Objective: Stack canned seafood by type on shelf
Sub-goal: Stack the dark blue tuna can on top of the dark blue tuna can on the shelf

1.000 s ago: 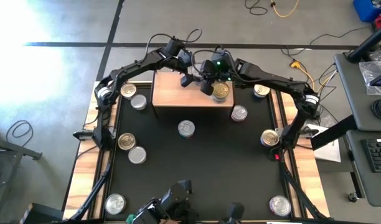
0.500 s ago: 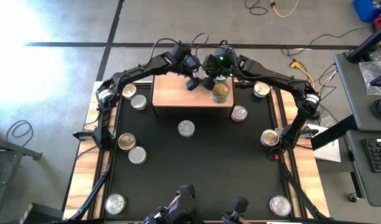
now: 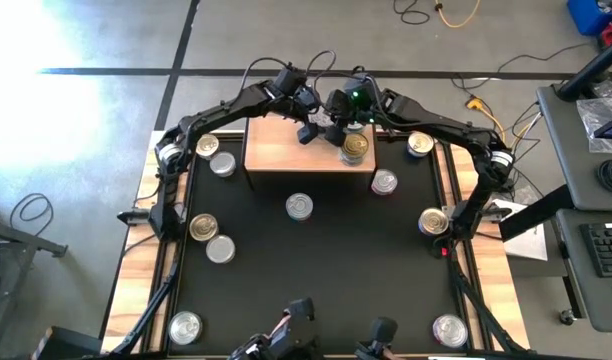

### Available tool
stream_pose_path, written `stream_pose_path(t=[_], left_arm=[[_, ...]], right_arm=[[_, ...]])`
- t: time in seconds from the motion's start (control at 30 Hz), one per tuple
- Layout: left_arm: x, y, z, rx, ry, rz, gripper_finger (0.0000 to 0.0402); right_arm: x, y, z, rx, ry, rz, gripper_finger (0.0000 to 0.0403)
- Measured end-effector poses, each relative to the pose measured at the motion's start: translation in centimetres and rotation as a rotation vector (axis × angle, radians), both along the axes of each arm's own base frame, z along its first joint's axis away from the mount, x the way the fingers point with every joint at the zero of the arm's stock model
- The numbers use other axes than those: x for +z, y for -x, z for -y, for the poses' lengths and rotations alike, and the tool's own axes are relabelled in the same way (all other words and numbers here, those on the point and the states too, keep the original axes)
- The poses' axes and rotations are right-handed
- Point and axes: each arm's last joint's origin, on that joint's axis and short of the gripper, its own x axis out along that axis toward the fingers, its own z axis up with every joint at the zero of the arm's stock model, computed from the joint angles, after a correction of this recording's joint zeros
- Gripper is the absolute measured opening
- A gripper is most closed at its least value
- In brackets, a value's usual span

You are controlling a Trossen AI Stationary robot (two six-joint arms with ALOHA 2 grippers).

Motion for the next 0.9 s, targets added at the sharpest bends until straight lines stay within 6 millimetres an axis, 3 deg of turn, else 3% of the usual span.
stream_pose_path(t=[0.1, 0.3, 0.9], left_arm=[[0.7, -0.1, 0.3, -0.007, -0.001, 0.003, 0.0363], [0.1, -0.7, 1.2, -0.016, 0.03, -0.007, 0.0363], [-0.2, -0.4, 0.5, 0.036, 0.026, 0.014, 0.0363]], right_arm=[[-0.1, 0.0, 0.0, 0.001, -0.003, -0.007, 0.0013], [-0.1, 0.1, 0.0, 0.004, -0.001, -0.014, 0.0013], [-2.2, -0.9, 1.2, -0.018, -0.031, -0.035, 0.0013]])
